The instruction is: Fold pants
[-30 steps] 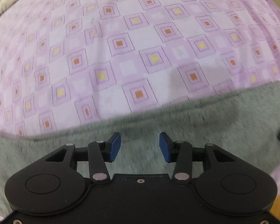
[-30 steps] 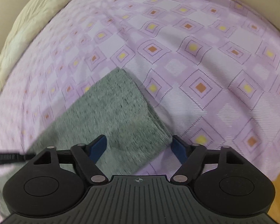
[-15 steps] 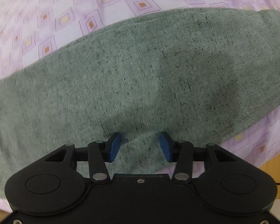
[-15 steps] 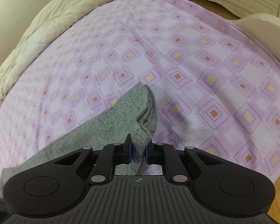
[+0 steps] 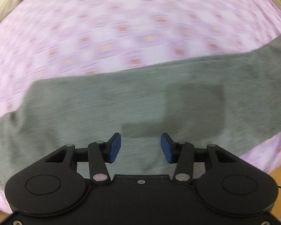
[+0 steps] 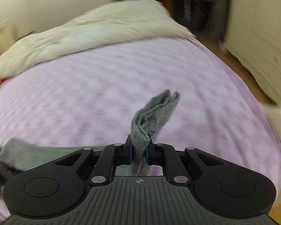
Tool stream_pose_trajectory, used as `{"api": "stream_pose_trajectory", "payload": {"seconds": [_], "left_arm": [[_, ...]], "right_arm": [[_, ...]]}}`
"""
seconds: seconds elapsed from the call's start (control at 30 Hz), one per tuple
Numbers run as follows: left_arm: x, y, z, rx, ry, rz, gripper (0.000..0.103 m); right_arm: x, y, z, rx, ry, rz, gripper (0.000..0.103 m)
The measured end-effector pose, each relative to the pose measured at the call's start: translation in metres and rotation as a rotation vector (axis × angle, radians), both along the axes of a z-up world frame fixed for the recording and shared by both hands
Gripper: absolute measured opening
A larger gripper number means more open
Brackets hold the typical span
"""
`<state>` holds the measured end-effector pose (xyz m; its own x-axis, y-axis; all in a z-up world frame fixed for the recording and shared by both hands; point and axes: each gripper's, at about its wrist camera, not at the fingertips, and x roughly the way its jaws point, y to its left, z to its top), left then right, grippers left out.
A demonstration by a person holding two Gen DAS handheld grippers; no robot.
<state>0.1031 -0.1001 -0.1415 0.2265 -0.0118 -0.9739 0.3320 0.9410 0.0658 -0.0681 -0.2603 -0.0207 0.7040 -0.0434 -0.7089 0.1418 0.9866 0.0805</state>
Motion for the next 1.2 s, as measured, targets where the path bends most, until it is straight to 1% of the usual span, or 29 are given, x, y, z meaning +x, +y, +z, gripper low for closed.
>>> {"api": "stream_pose_trajectory", "payload": {"seconds": [0.03,0.07,0.13,0.2,0.3,0.37,0.5,0.57,0.63,0.7,0.73,0.77,0.8,0.83,0.9,0.97,1.03,1.13,1.2], "left_arm": [[0.003,0.009,0.000,0.004,-0.003,0.014,0.054],[0.004,0.029,0.003,0.006,-0.005,0.029,0.054],[0.005,0.055,0.002,0.011,-0.002,0.061,0.054],[0.006,0.083,0.003,0.018,-0.005,0.096,0.054],[0.003,0.123,0.006,0.025,-0.007,0.147,0.054],[0.003,0.140,0.005,0.024,-0.005,0.175,0.054],[0.002,0.170,0.006,0.029,-0.012,0.202,0.054],[0.001,0.181,0.012,0.020,-0.013,0.207,0.054],[0.004,0.187,0.012,0.006,-0.015,0.207,0.054],[0.006,0.187,0.013,-0.007,-0.018,0.193,0.054],[0.007,0.186,0.013,-0.013,-0.017,0.183,0.054],[0.010,0.186,0.010,-0.020,-0.015,0.174,0.054],[0.012,0.183,0.010,-0.029,-0.015,0.166,0.054],[0.013,0.180,0.010,-0.039,-0.015,0.156,0.054],[0.016,0.170,0.008,-0.055,-0.011,0.127,0.055],[0.015,0.159,0.006,-0.066,-0.002,0.099,0.055],[0.017,0.144,-0.001,-0.079,0.029,0.085,0.056],[0.016,0.127,-0.014,-0.087,0.081,0.098,0.058],[0.012,0.117,-0.020,-0.076,0.097,0.113,0.059]], "right_arm": [[0.002,0.021,0.003,-0.016,-0.007,0.039,0.012],[0.003,0.042,0.004,-0.026,-0.012,0.077,0.011],[0.007,0.078,0.002,-0.032,-0.010,0.147,0.011],[0.012,0.114,-0.009,-0.021,0.017,0.208,0.011],[0.020,0.166,-0.033,0.015,0.072,0.291,0.011],[0.025,0.200,-0.050,0.028,0.116,0.342,0.011],[0.031,0.250,-0.076,0.003,0.181,0.405,0.011],[0.033,0.265,-0.086,-0.020,0.203,0.402,0.011],[0.032,0.275,-0.092,-0.043,0.209,0.385,0.011],[0.030,0.280,-0.098,-0.068,0.222,0.385,0.012],[0.028,0.280,-0.101,-0.070,0.237,0.403,0.015],[0.027,0.281,-0.103,-0.049,0.259,0.445,0.020],[0.021,0.283,-0.106,-0.017,0.276,0.495,0.029],[0.019,0.283,-0.105,0.007,0.280,0.526,0.033],[0.015,0.275,-0.096,-0.008,0.261,0.531,0.036],[0.013,0.258,-0.086,-0.026,0.244,0.491,0.039],[0.014,0.232,-0.081,-0.026,0.244,0.414,0.039],[0.025,0.193,-0.079,-0.030,0.264,0.318,0.039],[0.035,0.170,-0.079,-0.052,0.281,0.293,0.039]]}}
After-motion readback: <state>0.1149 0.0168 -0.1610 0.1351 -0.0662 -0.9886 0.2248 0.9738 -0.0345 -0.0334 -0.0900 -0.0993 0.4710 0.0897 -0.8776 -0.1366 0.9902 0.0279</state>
